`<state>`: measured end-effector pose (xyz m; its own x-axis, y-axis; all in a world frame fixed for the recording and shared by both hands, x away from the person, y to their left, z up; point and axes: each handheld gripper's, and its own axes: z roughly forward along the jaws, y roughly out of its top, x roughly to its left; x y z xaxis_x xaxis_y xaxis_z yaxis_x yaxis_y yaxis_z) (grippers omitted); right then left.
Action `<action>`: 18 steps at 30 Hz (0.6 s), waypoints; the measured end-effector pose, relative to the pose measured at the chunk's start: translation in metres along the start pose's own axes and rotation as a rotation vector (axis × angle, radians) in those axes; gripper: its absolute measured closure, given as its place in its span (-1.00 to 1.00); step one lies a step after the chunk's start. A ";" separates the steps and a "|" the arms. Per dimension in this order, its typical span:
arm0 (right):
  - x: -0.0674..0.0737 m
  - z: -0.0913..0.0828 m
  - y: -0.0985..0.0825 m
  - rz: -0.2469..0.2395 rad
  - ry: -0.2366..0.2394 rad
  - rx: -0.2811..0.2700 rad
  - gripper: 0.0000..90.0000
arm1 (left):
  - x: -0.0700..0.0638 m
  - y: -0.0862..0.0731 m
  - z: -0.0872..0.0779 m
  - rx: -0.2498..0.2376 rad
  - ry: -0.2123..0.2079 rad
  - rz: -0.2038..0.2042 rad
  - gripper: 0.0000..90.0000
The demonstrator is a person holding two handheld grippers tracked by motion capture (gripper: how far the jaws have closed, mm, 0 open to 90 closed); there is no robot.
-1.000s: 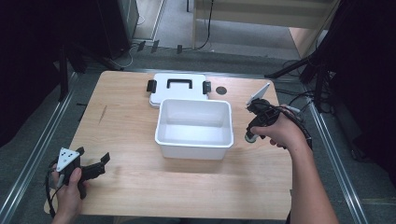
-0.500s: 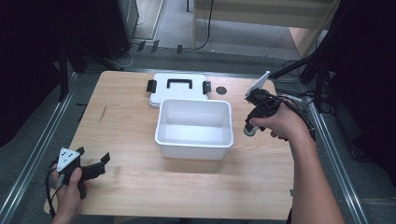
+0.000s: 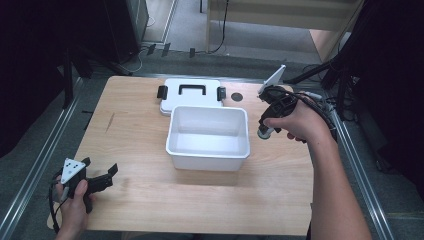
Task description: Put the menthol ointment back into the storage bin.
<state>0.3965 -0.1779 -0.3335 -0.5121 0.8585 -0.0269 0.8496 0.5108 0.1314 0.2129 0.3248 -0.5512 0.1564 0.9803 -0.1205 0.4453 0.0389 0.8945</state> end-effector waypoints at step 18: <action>0.021 -0.006 0.018 -0.043 0.041 -0.010 0.15 | 0.000 0.000 0.000 0.000 -0.001 -0.001 -0.99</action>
<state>0.3998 -0.1511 -0.3258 -0.5533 0.8330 0.0083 0.8254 0.5468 0.1406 0.2130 0.3250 -0.5512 0.1570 0.9800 -0.1223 0.4459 0.0401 0.8942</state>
